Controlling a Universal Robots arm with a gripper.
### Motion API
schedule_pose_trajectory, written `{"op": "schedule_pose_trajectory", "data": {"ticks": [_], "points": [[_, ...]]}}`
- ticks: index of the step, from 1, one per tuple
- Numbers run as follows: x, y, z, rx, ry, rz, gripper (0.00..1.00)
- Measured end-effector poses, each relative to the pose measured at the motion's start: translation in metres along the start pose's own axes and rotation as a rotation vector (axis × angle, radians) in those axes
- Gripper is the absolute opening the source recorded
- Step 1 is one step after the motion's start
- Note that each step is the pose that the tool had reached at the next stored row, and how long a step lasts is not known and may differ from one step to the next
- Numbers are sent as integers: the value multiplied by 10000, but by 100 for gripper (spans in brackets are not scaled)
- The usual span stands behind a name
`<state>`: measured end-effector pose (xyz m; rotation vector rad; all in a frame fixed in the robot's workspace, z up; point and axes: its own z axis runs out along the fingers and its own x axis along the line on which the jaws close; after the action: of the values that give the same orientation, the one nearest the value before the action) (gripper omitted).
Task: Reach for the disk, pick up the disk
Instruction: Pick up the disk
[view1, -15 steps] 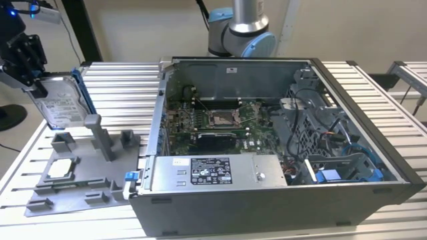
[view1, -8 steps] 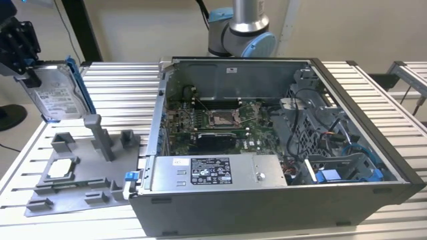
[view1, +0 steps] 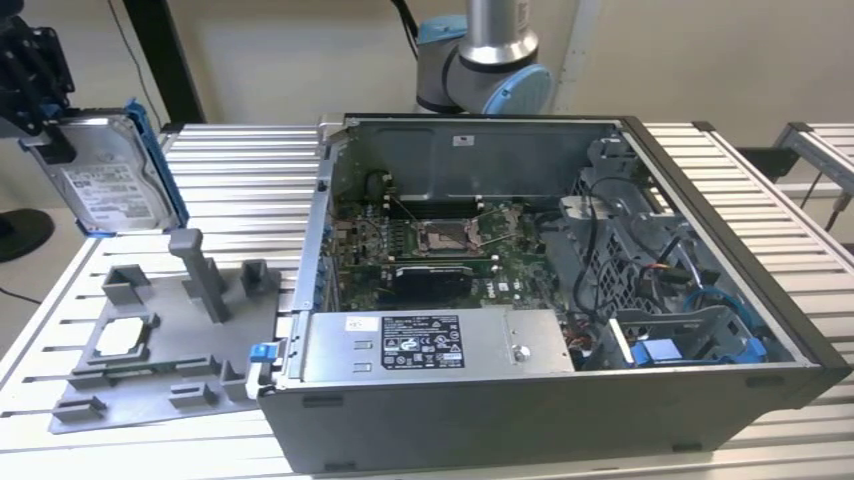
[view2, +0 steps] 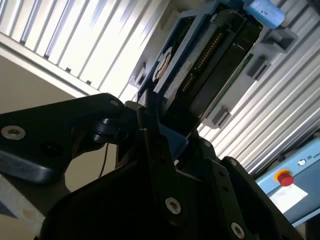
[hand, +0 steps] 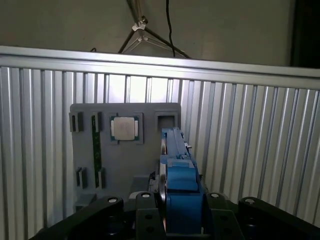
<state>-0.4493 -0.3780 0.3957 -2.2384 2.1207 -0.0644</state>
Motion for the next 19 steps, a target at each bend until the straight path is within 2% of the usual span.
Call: {"op": "schedule_pose_trajectory", "data": {"ticks": [7, 13, 19], "points": [[-1, -6, -89, -1, 0, 0, 0], [-1, -9, -127, -1, 0, 0, 0], [-2, -14, -196, -1, 0, 0, 0]]}}
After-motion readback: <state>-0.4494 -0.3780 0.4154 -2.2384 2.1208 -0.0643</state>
